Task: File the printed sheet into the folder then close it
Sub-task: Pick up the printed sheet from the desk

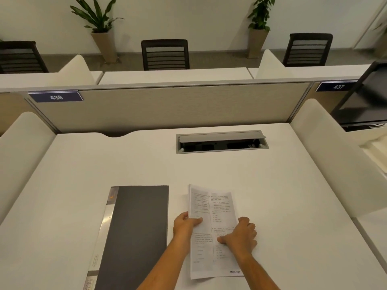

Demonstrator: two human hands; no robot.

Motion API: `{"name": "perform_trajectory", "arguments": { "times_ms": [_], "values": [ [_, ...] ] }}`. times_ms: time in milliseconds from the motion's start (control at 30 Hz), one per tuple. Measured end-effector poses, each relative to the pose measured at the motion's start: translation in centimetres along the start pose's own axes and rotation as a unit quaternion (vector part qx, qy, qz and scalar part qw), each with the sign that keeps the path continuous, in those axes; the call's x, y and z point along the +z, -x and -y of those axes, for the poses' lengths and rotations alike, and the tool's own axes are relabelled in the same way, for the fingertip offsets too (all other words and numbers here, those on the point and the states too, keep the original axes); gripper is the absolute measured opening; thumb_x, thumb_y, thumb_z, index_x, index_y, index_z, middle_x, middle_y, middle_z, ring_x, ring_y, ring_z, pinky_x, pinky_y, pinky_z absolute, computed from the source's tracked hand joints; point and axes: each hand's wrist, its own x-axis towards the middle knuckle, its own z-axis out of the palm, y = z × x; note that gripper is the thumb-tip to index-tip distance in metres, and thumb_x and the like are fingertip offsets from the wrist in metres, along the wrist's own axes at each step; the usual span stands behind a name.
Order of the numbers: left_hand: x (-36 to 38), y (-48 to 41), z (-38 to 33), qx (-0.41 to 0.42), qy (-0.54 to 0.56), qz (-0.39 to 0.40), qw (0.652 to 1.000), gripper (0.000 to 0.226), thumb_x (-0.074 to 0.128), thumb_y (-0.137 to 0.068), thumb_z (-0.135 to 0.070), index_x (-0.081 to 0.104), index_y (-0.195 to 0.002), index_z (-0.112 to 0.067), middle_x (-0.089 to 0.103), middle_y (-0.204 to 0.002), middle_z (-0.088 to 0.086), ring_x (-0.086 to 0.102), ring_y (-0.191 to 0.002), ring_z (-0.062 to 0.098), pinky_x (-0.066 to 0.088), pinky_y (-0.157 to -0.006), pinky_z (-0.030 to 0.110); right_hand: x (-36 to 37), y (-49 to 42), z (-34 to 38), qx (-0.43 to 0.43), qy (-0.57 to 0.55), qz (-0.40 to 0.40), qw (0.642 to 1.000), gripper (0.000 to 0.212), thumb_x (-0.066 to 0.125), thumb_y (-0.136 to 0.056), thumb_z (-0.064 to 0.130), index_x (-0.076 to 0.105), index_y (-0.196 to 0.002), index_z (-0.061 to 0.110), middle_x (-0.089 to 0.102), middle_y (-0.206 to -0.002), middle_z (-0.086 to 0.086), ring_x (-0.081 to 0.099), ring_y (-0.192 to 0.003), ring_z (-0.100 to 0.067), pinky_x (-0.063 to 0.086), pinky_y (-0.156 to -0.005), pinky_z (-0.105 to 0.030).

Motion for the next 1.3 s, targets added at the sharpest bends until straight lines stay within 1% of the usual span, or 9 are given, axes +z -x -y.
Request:
{"name": "perform_trajectory", "arguments": {
  "times_ms": [200,367,467,567,700,833,1033,1200,1300],
  "values": [
    [0.1,1.3,0.2,0.17,-0.145,0.027,0.974,0.019,0.074,-0.099,-0.01,0.076,-0.11,-0.025,0.083,-0.109,-0.001,0.083,-0.088,0.018,0.071,-0.073,0.037,0.4,-0.3,-0.1,-0.002,-0.021,0.011,1.0,0.102,0.108,-0.049,0.035,0.027,-0.111,0.026,0.036,-0.115,0.001,0.052,-0.124,-0.03,0.052,-0.103,-0.051],
    [-1.4,2.8,-0.9,0.191,-0.077,0.066,0.976,0.021,0.074,-0.099,-0.011,0.077,-0.115,-0.024,0.084,-0.107,0.001,0.084,-0.095,0.024,0.07,-0.083,0.05,-2.2,-1.6,-2.0,0.014,-0.245,0.116,0.962,0.093,0.11,-0.055,0.019,0.041,-0.118,0.017,0.071,-0.114,-0.014,0.078,-0.099,-0.036,0.067,-0.086,-0.052],
    [-3.0,3.8,-2.3,0.18,-0.036,0.135,0.974,0.027,0.078,-0.098,-0.013,0.077,-0.124,-0.022,0.083,-0.117,0.008,0.081,-0.106,0.032,0.067,-0.092,0.055,-5.6,-1.9,-3.1,-0.047,-0.313,0.178,0.932,0.085,0.112,-0.047,0.039,0.067,-0.115,0.019,0.085,-0.109,-0.011,0.085,-0.087,-0.027,0.069,-0.071,-0.036],
    [-4.3,4.8,-3.5,0.184,-0.026,0.192,0.964,0.032,0.079,-0.098,-0.017,0.077,-0.128,-0.026,0.082,-0.125,0.009,0.079,-0.114,0.033,0.067,-0.093,0.046,-7.9,-1.8,-3.0,-0.11,-0.316,0.193,0.922,0.073,0.108,-0.05,0.052,0.078,-0.114,0.034,0.085,-0.109,0.01,0.079,-0.096,-0.019,0.065,-0.081,-0.032],
    [-4.6,5.5,-3.9,0.217,-0.019,0.213,0.952,0.038,0.082,-0.098,-0.025,0.074,-0.134,-0.023,0.079,-0.132,0.008,0.076,-0.121,0.032,0.066,-0.095,0.04,-8.6,-0.9,-2.1,-0.145,-0.363,0.316,0.865,0.064,0.104,-0.072,0.032,0.077,-0.13,0.031,0.081,-0.132,-0.007,0.079,-0.12,-0.028,0.067,-0.097,-0.044],
    [-4.5,6.5,-4.1,0.257,-0.013,0.188,0.948,0.039,0.084,-0.096,-0.029,0.075,-0.133,-0.023,0.079,-0.131,0.006,0.076,-0.121,0.028,0.065,-0.095,0.035,-8.5,1.3,-0.2,-0.167,-0.401,0.24,0.868,0.056,0.099,-0.076,0.033,0.079,-0.128,0.03,0.084,-0.127,-0.004,0.081,-0.116,-0.023,0.068,-0.091,-0.033],
    [-4.6,7.6,-3.9,0.332,-0.026,0.142,0.932,0.043,0.083,-0.09,-0.025,0.072,-0.131,-0.031,0.082,-0.119,0.0,0.078,-0.111,0.021,0.064,-0.087,0.027,-6.8,4.7,3.6,-0.188,-0.42,0.099,0.882,0.019,0.082,-0.078,0.041,0.081,-0.096,0.036,0.085,-0.089,0.007,0.08,-0.077,-0.009,0.064,-0.063,-0.023],
    [-3.9,6.9,-0.2,0.357,-0.069,0.091,0.927,0.031,0.066,-0.093,-0.05,0.069,-0.121,-0.063,0.078,-0.117,-0.026,0.074,-0.112,0.004,0.057,-0.087,0.01,-1.4,4.5,3.2,-0.174,-0.37,0.062,0.91,0.03,0.079,-0.098,0.007,0.082,-0.093,0.036,0.083,-0.084,0.008,0.077,-0.077,-0.004,0.067,-0.07,-0.023],
    [-4.0,6.0,1.3,0.361,-0.066,0.084,0.927,0.03,0.06,-0.103,-0.056,0.064,-0.132,-0.061,0.074,-0.128,-0.029,0.07,-0.121,0.0,0.054,-0.094,0.009,0.5,4.1,2.4,-0.161,-0.337,0.07,0.925,0.029,0.076,-0.1,0.002,0.08,-0.096,0.031,0.081,-0.084,0.016,0.079,-0.088,-0.011,0.069,-0.081,-0.034]
  ]
}}
